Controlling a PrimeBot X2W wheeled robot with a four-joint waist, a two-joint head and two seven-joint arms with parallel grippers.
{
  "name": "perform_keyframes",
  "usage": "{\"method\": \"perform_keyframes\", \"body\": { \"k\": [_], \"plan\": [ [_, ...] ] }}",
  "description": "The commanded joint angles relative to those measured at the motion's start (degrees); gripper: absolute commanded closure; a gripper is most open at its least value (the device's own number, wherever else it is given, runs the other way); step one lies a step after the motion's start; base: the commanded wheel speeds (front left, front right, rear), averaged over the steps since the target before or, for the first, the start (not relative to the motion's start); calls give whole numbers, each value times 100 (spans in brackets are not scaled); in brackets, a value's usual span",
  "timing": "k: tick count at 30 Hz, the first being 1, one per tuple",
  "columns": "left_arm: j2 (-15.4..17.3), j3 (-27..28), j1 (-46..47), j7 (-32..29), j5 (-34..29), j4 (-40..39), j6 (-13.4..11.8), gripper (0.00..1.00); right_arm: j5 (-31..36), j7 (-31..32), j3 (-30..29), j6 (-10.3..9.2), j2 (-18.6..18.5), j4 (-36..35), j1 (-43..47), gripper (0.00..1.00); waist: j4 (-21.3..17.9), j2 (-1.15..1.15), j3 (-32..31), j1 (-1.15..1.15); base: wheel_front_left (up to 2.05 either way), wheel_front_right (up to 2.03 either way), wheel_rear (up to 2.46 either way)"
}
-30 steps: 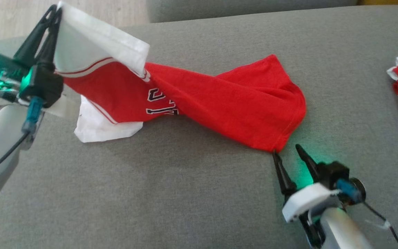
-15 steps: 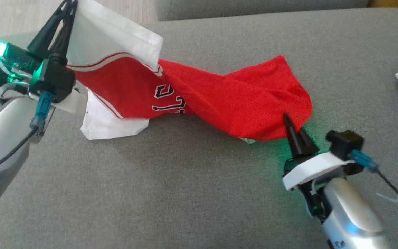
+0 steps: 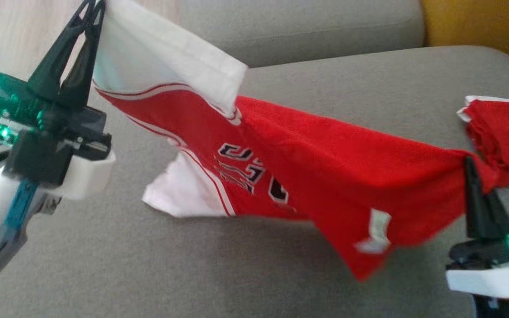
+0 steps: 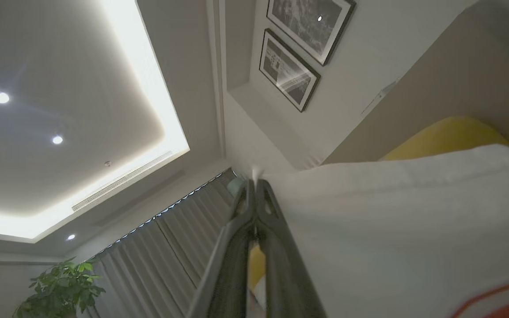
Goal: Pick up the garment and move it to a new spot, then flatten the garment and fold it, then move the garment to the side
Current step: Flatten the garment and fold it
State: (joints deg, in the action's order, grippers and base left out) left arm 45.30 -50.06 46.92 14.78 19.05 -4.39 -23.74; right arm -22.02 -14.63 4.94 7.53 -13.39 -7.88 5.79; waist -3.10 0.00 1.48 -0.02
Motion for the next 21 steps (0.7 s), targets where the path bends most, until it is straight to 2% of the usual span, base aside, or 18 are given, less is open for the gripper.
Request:
{"method": "perform_keyframes", "body": {
  "k": [1, 4, 6, 10, 16, 17, 18, 21],
  "plan": [
    [280, 384, 229, -23, 90, -279, -41, 100, 10, 113, 10, -4, -156, -489, -60, 100, -108, 0, -89, 2, 0, 0, 0],
    [191, 316, 227, -186, 262, -580, 89, 100, -22, 475, -57, -4, -273, -863, -102, 100, -144, 0, -42, 2, 0, 0, 0],
    [63, 165, 283, -283, 286, -513, 263, 100, -21, 667, -26, -4, -326, -652, -340, 100, -139, 0, 52, 2, 0, 0, 0],
    [-452, -62, 455, -277, 453, 105, 603, 100, -121, 946, 162, -4, -324, 540, -1025, 100, -9, 0, 318, 2, 0, 0, 0],
    [-1035, -235, 874, -107, 364, 1388, 956, 100, -456, 695, 524, -4, -183, 2654, -2171, 100, 109, 0, 746, 2, 0, 0, 0],
    [-1108, -257, 939, -79, 330, 1564, 1010, 100, -542, 653, 603, -4, -135, 2951, -2314, 76, 112, 0, 795, 2, 0, 0, 0],
    [-1187, -261, 989, -55, 328, 1738, 1064, 100, -642, 584, 663, -4, -91, 3204, -2432, 0, 110, 0, 835, 2, 0, 0, 0],
    [-1388, -271, 1093, -8, 295, 2192, 1190, 100, -980, 442, 842, -4, 13, 3728, -2589, 0, 96, 0, 905, 2, 0, 0, 0]
  ]
}}
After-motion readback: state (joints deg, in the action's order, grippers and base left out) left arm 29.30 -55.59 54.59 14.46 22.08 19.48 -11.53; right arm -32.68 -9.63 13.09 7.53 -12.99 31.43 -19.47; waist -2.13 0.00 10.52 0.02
